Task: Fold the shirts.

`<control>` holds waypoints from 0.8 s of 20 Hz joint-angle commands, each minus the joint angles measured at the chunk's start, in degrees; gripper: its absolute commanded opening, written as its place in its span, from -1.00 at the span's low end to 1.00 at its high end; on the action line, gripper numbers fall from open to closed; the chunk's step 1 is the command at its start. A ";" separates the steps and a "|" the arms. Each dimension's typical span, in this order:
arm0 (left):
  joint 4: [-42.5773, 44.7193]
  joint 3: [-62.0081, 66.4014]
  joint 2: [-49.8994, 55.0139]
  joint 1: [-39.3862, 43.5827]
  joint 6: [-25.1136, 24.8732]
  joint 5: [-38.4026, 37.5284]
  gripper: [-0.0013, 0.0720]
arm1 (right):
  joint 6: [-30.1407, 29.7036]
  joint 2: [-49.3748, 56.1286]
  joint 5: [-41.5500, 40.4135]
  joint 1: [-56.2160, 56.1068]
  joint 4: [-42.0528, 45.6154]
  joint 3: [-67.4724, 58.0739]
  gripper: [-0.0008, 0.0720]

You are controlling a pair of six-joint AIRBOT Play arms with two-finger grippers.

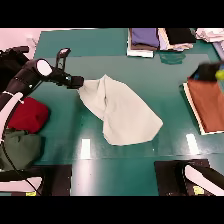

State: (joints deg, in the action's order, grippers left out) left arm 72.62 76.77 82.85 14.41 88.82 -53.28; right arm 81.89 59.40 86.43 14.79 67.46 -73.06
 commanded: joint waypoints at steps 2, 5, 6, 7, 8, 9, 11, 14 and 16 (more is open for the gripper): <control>0.66 0.90 -0.87 -1.11 -0.76 -0.81 -0.88 | -2.05 -4.26 -9.05 5.86 -5.95 33.20 0.51; 0.63 0.90 -0.87 -1.11 -0.76 -0.74 -0.89 | -5.44 -2.29 -18.10 1.62 -16.59 44.44 0.46; 0.66 0.90 -0.87 -1.11 -0.74 -0.76 -0.88 | -6.40 -1.03 -20.90 -0.72 -18.36 45.62 0.45; 0.66 0.90 -0.87 -1.11 -0.74 -0.92 -0.89 | -6.43 0.57 -23.47 -3.58 -18.45 45.57 0.45; 0.63 0.90 -0.87 -1.11 -0.74 -1.07 -0.88 | -6.43 2.51 -25.81 -6.99 -18.34 44.74 0.39; 0.66 0.90 -0.87 -1.11 -0.74 -1.29 -0.89 | -6.40 4.48 -27.93 -10.12 -18.36 43.43 0.20; 0.66 0.90 -0.90 -1.11 -0.74 -1.77 -0.89 | -6.43 7.91 -31.15 -15.19 -17.84 39.74 -0.39; 3.10 1.07 -2.40 -1.14 0.24 -1.51 -0.89 | -6.54 9.09 -31.56 -17.79 -17.66 32.24 -0.93; 8.39 2.99 -5.62 -1.14 1.42 -1.64 -0.89 | -6.49 5.73 -29.38 -16.52 -14.25 25.38 -0.93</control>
State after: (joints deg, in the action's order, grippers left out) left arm 75.77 78.39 79.94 13.34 88.77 -54.89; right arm 75.59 66.43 57.39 -0.64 50.65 -40.66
